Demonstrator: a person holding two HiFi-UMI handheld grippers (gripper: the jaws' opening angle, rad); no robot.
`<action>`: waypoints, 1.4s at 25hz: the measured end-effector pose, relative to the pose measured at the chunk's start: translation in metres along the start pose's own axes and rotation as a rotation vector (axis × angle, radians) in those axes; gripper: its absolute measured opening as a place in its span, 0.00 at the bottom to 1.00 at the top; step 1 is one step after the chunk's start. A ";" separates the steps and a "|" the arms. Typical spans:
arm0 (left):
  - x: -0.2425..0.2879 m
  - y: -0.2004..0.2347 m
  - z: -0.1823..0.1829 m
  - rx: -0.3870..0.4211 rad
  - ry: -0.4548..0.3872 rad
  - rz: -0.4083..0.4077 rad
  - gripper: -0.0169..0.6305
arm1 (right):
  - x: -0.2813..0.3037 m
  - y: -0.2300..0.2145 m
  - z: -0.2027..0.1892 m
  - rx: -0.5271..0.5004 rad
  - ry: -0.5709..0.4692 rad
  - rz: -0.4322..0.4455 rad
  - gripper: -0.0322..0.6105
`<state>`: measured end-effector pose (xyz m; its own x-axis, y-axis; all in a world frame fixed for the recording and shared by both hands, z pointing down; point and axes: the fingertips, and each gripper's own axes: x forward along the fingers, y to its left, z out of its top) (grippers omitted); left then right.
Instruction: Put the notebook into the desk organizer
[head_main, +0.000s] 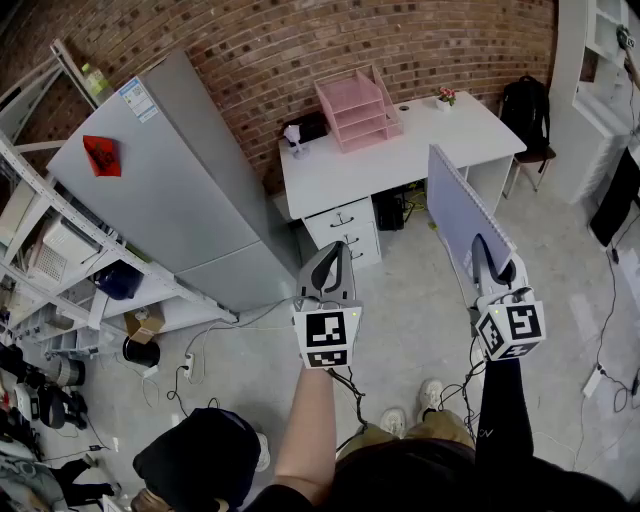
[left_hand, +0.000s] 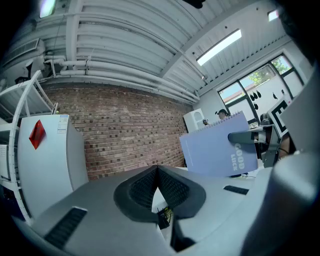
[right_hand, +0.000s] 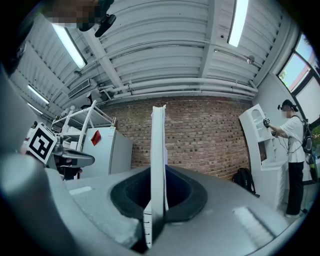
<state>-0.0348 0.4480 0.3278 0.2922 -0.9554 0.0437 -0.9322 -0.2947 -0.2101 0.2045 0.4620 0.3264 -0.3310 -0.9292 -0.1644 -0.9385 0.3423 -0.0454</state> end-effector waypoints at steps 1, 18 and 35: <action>-0.006 0.001 0.000 -0.006 -0.006 -0.004 0.04 | -0.004 0.005 0.000 -0.002 0.001 -0.002 0.10; -0.045 0.014 0.005 -0.022 -0.044 -0.037 0.04 | -0.034 0.034 0.017 0.005 -0.034 -0.054 0.10; 0.038 0.025 -0.003 -0.034 -0.017 -0.061 0.04 | 0.054 0.002 -0.005 0.066 -0.026 -0.013 0.10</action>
<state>-0.0474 0.4040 0.3276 0.3519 -0.9352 0.0391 -0.9191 -0.3531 -0.1746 0.1844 0.4113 0.3225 -0.3157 -0.9298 -0.1894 -0.9337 0.3399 -0.1126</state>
